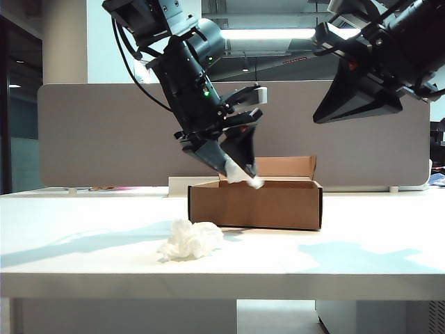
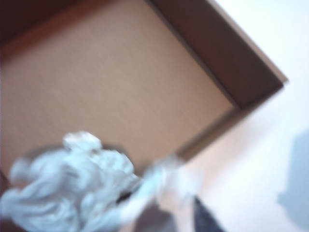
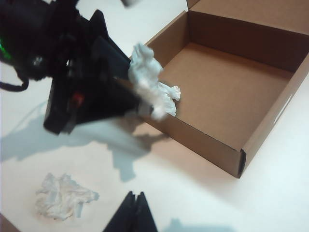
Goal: Pick up all the paper balls on the table and put them in the paper box.
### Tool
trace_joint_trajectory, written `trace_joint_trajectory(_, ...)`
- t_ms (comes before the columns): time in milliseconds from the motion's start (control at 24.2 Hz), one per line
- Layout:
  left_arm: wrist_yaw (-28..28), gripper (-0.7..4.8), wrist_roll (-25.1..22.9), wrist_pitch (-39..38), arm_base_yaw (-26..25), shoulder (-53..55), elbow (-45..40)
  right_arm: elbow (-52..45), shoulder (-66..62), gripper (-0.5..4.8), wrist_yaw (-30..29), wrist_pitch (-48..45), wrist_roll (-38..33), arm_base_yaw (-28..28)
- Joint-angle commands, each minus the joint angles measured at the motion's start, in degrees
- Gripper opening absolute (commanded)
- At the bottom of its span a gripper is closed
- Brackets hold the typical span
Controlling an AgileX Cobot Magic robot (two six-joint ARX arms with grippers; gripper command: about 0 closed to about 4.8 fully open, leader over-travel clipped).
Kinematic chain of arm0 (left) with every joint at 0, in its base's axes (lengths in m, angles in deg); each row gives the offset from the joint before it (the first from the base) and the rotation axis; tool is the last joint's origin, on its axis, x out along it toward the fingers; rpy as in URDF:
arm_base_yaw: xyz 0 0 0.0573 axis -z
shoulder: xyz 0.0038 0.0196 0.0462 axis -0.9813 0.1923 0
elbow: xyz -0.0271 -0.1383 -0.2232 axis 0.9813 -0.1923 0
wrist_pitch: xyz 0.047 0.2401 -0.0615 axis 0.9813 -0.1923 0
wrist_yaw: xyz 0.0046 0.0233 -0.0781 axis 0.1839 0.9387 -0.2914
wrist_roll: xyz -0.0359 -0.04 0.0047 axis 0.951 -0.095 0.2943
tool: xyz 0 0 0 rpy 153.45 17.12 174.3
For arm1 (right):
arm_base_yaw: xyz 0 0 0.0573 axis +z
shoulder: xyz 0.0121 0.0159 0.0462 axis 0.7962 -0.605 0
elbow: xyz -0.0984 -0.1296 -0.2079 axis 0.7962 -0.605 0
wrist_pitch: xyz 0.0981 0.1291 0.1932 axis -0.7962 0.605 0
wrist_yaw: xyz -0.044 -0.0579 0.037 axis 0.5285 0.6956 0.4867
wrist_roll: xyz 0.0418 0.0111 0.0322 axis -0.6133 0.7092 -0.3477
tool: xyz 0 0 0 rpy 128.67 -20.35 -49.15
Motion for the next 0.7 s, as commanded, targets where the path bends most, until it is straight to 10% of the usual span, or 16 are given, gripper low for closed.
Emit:
trace_joint_trajectory(41,1.5,2.73,-3.8,-2.8,0.7,-0.3,0.3,0.4,0.2,-0.05,0.3,-3.8,0.2,0.1)
trace_joint_trajectory(619,1.8,2.79,-8.5,0.3,0.5,-0.2,5.6,23.5,-21.8,-0.05,-1.9,-2.3,0.2,-5.5)
trace_joint_trajectory(702,-0.1,3.61,-12.2,0.2,0.3,-0.2,5.6,27.6,-26.4,-0.05,-4.9,-1.5,0.2,-7.1)
